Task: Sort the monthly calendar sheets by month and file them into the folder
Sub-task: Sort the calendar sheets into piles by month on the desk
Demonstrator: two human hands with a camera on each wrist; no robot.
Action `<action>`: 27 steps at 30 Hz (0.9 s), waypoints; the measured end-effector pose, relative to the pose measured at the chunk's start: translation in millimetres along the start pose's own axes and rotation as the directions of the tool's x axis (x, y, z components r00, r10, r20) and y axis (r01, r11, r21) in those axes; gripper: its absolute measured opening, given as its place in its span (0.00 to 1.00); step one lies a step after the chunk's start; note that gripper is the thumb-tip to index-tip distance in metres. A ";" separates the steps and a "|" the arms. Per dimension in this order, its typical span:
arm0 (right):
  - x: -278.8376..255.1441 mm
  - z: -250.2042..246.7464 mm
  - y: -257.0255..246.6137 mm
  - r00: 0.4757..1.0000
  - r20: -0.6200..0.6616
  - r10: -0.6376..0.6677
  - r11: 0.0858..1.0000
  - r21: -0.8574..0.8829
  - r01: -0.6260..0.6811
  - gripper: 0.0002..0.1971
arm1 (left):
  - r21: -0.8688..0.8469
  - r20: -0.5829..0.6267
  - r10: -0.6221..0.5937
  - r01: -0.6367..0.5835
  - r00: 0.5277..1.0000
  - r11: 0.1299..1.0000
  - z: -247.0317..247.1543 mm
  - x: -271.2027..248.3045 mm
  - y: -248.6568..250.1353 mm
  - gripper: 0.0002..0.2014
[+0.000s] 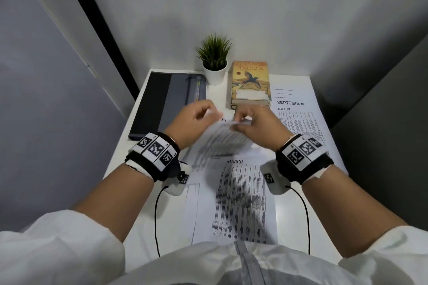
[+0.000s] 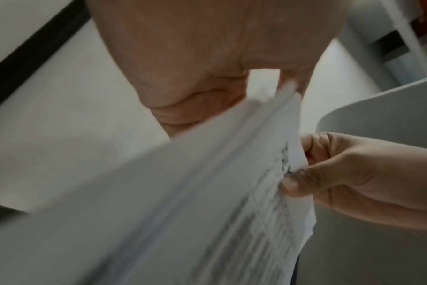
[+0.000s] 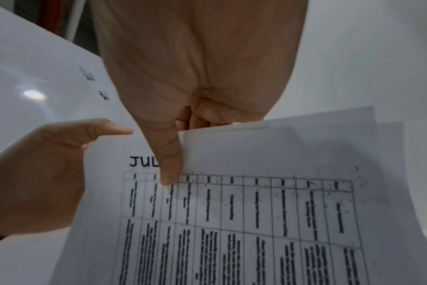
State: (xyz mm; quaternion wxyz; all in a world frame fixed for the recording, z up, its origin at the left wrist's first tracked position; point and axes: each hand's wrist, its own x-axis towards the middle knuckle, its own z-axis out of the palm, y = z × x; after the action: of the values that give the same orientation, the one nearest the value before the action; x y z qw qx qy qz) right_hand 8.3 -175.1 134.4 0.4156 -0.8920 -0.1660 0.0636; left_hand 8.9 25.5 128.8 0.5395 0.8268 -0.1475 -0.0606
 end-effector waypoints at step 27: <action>26.0 -21.9 96.2 0.776 -0.525 0.349 0.837 0.546 -0.006 0.11 | -0.279 -0.448 -0.140 0.010 0.883 0.960 55.8 65.7 -34.9 0.31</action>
State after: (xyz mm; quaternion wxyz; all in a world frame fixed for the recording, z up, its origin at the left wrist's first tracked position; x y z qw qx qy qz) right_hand 61.6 -239.5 75.8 0.6611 -0.7314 0.0876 -0.1426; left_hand 63.0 -30.5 78.0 0.6630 0.7416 0.0275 0.0981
